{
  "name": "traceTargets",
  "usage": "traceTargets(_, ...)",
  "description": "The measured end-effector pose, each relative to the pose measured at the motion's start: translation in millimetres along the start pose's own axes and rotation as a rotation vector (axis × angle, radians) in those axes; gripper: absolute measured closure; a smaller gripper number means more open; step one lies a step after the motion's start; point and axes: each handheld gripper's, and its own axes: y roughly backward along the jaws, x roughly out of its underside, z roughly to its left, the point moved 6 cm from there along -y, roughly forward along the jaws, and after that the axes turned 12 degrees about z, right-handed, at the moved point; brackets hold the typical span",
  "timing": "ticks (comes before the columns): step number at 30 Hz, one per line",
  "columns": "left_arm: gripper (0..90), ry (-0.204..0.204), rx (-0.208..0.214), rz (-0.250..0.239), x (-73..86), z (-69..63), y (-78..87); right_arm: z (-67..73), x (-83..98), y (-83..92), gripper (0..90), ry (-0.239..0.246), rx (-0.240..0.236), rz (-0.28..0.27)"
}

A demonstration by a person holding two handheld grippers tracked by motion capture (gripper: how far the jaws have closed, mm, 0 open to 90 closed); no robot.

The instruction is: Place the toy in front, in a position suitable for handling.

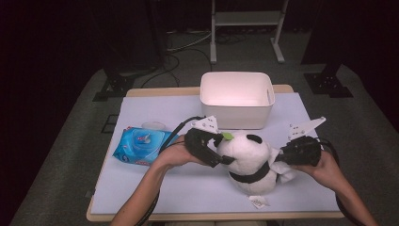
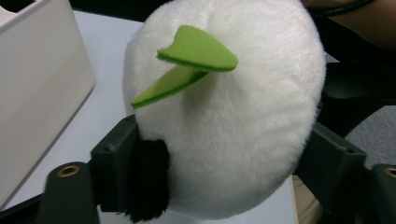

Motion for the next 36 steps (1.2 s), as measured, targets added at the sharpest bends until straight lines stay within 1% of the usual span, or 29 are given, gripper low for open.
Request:
traceTargets(1, 24.9, 0.0, 0.0, 0.0, 0.0, 0.0, 0.0, 0.0, 0.0, 0.0, 82.6, 0.0, 0.0, 0.0)
traceTargets(5, 28.9, -0.004, -0.03, -0.006, -6.6, 1.4, 10.1, -2.6, -5.7, 8.4, 83.0, -0.01, -0.009, -0.044)
traceTargets(7, 30.1, -0.014, -0.043, 0.001, -8.2, 0.8, 13.7, -2.3, -9.2, 10.9, 83.0, -0.011, -0.019, -0.066)
traceTargets(11, 30.7, -0.019, -0.064, 0.01, -10.0, 0.4, 21.2, -0.1, -15.8, 10.7, 83.0, 0.002, -0.02, -0.068)
traceTargets(13, 30.9, -0.019, -0.077, 0.02, -9.6, 1.3, 25.8, 0.9, -19.3, 11.8, 83.0, 0.005, -0.024, -0.075)
traceTargets(15, 31.0, -0.019, -0.096, 0.034, -8.0, 2.2, 29.0, 1.9, -22.5, 14.2, 83.0, 0.006, -0.032, -0.093)
traceTargets(17, 31.0, -0.019, -0.104, 0.047, -6.4, 2.9, 31.0, 2.7, -25.2, 17.3, 83.5, 0.006, -0.043, -0.108)
traceTargets(18, 31.0, -0.014, -0.107, 0.046, -6.3, 3.4, 31.8, 3.6, -27.7, 19.1, 83.5, 0.008, -0.049, -0.121)
traceTargets(20, 31.0, -0.012, -0.108, 0.046, -6.5, 3.6, 32.2, 4.2, -29.6, 20.3, 83.5, 0.011, -0.048, -0.125)
traceTargets(23, 31.1, -0.013, -0.114, 0.051, -8.1, 3.7, 34.4, 6.5, -36.1, 23.5, 83.5, 0.03, -0.042, -0.126)
traceTargets(26, 31.2, -0.019, -0.122, 0.055, -9.7, 4.4, 36.9, 7.2, -39.5, 27.3, 83.5, 0.033, -0.045, -0.141)
traceTargets(28, 31.2, -0.011, -0.132, 0.053, -10.8, 4.7, 37.3, 8.0, -42.6, 30.5, 83.5, 0.039, -0.048, -0.151)
traceTargets(30, 31.2, -0.02, -0.14, 0.069, -10.8, 5.1, 35.7, 9.6, -47.1, 35.1, 83.5, 0.045, -0.05, -0.166)
traceTargets(32, 31.2, -0.027, -0.136, 0.083, -11.0, 3.9, 31.4, 11.9, -51.1, 38.4, 83.5, 0.053, -0.059, -0.181)
traceTargets(33, 31.2, -0.032, -0.132, 0.084, -11.8, 3.1, 29.1, 13.3, -53.6, 39.8, 83.5, 0.06, -0.057, -0.183)
traceTargets(36, 31.2, -0.03, -0.132, 0.083, -14.2, 3.0, 26.6, 16.9, -60.2, 41.9, 83.5, 0.082, -0.038, -0.169)
